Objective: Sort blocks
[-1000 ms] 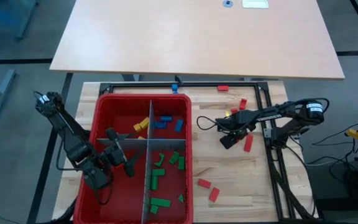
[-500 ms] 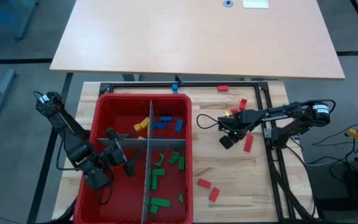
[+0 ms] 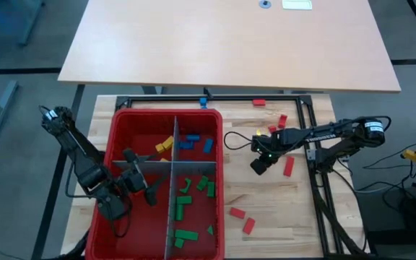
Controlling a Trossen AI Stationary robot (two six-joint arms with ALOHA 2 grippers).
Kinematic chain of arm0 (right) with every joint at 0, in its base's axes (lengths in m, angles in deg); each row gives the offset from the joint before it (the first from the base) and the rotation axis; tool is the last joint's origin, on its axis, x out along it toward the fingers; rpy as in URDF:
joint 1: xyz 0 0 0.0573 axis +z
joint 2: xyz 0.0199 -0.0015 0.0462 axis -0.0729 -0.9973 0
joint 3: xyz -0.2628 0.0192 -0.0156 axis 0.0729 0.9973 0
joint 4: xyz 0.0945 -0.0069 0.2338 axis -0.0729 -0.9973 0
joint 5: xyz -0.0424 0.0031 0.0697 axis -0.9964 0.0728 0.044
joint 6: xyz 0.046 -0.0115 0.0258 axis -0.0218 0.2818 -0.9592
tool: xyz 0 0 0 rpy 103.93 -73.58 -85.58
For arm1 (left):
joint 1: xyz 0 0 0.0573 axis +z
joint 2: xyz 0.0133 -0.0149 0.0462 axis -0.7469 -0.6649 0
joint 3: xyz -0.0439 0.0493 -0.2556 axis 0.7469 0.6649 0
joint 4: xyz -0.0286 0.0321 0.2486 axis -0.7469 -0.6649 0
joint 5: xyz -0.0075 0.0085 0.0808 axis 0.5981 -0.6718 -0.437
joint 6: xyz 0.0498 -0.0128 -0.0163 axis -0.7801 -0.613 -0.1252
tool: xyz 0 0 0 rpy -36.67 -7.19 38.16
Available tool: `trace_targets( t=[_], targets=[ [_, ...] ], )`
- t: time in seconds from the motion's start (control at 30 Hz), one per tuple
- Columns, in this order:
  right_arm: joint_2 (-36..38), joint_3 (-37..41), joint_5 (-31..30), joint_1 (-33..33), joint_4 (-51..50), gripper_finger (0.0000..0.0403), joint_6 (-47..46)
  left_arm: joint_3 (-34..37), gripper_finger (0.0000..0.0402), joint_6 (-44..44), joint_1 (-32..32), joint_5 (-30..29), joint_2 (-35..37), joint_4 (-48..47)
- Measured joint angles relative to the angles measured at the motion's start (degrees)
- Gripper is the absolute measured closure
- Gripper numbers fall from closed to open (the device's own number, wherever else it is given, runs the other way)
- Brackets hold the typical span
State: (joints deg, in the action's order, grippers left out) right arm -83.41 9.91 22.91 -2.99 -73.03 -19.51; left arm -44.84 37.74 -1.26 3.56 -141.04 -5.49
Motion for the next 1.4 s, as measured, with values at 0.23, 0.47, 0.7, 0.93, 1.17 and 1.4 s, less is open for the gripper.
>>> trace_targets(
  t=[0.23,0.47,0.7,0.93,1.17,1.4],
  targets=[
    [2.16,-0.02,0.0,0.32,-0.09,0.0403,0.02,0.0,0.0086,0.0,0.07,-0.02,0.0,0.05],
    [6.74,-0.11,0.0,0.32,-0.17,0.0403,1.32,0.0,0.0086,0.0,0.22,0.0,0.0,0.3],
    [7.94,-0.11,2.81,0.3,-0.22,0.0403,4.12,0.0,0.0086,0.0,0.28,-0.02,0.0,0.42],
    [7.89,-0.11,2.76,1.31,-0.2,0.0403,14.48,0.0,0.0086,0.0,0.28,0.0,0.0,0.46],
    [7.13,-0.15,2.72,2.08,-0.2,0.0403,19.99,0.0,0.0086,0.01,0.35,0.0,0.0,0.49],
    [5.02,-0.2,2.26,2.07,-0.1,0.0357,22.85,0.0,0.0086,0.02,0.36,0.0,0.0,0.79]
  ],
)
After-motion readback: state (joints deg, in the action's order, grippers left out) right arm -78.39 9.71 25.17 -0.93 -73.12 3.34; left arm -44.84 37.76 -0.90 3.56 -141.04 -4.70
